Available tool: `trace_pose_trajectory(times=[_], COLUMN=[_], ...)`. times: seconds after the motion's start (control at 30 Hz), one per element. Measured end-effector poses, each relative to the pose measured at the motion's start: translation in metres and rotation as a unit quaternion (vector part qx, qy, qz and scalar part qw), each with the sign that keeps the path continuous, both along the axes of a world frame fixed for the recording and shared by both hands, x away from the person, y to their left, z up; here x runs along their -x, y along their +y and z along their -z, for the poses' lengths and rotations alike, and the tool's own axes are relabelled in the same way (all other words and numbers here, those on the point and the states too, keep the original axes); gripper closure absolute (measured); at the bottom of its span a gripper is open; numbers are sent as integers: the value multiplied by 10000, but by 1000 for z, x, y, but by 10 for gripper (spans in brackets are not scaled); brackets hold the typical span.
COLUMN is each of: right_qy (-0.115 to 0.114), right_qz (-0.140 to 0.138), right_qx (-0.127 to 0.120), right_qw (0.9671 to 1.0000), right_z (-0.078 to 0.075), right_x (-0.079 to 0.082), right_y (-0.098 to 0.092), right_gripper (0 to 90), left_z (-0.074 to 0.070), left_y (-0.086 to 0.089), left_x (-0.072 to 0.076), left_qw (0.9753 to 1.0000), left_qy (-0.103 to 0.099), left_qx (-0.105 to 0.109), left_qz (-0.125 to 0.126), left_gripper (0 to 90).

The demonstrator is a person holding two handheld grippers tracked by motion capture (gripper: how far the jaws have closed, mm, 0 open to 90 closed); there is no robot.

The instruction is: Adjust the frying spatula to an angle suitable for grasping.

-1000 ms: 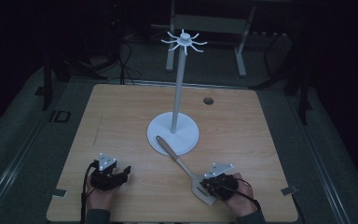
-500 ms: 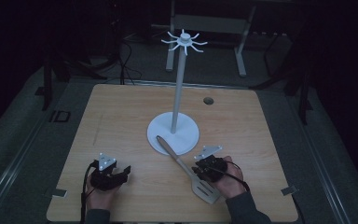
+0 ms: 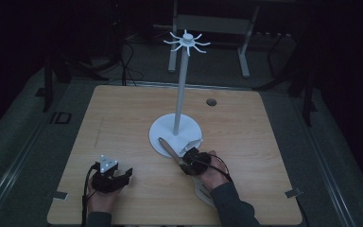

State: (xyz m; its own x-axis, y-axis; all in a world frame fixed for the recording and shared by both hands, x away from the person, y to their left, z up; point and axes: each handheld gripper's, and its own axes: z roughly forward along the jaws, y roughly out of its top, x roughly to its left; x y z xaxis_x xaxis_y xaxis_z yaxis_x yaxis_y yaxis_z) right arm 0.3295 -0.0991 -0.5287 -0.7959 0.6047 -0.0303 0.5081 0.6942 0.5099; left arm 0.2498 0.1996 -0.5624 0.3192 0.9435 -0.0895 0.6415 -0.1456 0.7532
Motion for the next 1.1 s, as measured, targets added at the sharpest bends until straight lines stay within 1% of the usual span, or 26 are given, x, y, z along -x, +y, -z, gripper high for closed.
trace_pose_trajectory(times=[0.1,0.17,0.23,0.33,0.37,0.43,0.47,0.5,0.53,0.57,0.6,0.63,0.67,0.7,0.73,0.77,0.83,0.9,0.97,1.0,1.03,1.1], right_qy=[85,237,240,186,160,141,141,143,-50,-57,-57,-17,-38,-13,-1,-1,5,55,69,116,116,209], right_qz=[18,8,16,35,33,96,96,122,284,348,348,371,406,421,408,408,328,225,175,102,102,75], right_qx=[98,-8,-19,30,81,102,102,50,140,149,149,87,110,49,13,13,-44,-121,-152,-125,-125,-10], right_qw=[9999,9997,9997,9998,9998,9998,9998,9998,9995,9993,9993,9993,9991,9991,9992,9992,9995,9997,9997,9998,9998,9998], right_z=[4,5,4,2,1,0,0,-2,-6,-9,-9,-10,-11,-11,-11,-11,-10,-10,-10,-9,-9,-6], right_x=[-4,-6,-7,-7,-7,-8,-8,-8,-8,-11,-11,-12,-12,-12,-11,-11,-11,-12,-14,-17,-17,-22], right_y=[1,-1,-3,-8,-11,-18,-18,-23,-32,-41,-41,-46,-49,-52,-52,-52,-47,-38,-30,-21,-21,-12], right_gripper=[722,763,771,781,785,804,804,866,891,885,885,875,865,832,807,807,762,702,672,659,659,658], left_z=[0,0,0,0,0,0,0,0,0,0,0,1,1,1,1,1,1,1,1,0,0,0], left_y=[0,0,0,1,1,1,1,1,1,0,0,-1,-1,-1,-1,-1,-2,-2,-1,-1,-1,0], left_x=[0,0,0,0,0,0,0,0,0,0,0,0,-1,-1,-1,-1,-1,-1,-1,-1,-1,0], left_qw=[10000,10000,10000,10000,10000,10000,10000,10000,10000,10000,10000,10000,10000,10000,10000,10000,10000,10000,10000,10000,10000,10000], left_qy=[3,4,0,-10,-12,-8,-8,-2,0,6,9,12,12,16,38,38,34,28,23,16,16,10], left_qx=[-1,-5,2,4,8,6,6,2,-4,-6,-10,-19,-24,-42,-56,-56,-56,-55,-37,-23,-23,-4], left_qz=[3,5,-6,-11,-15,-14,-14,-13,-12,0,1,3,12,14,24,24,27,26,15,4,4,7], left_gripper=[374,374,374,374,374,374,374,374,374,374,374,374,374,374,374,374,374,374,373,374,373,373])
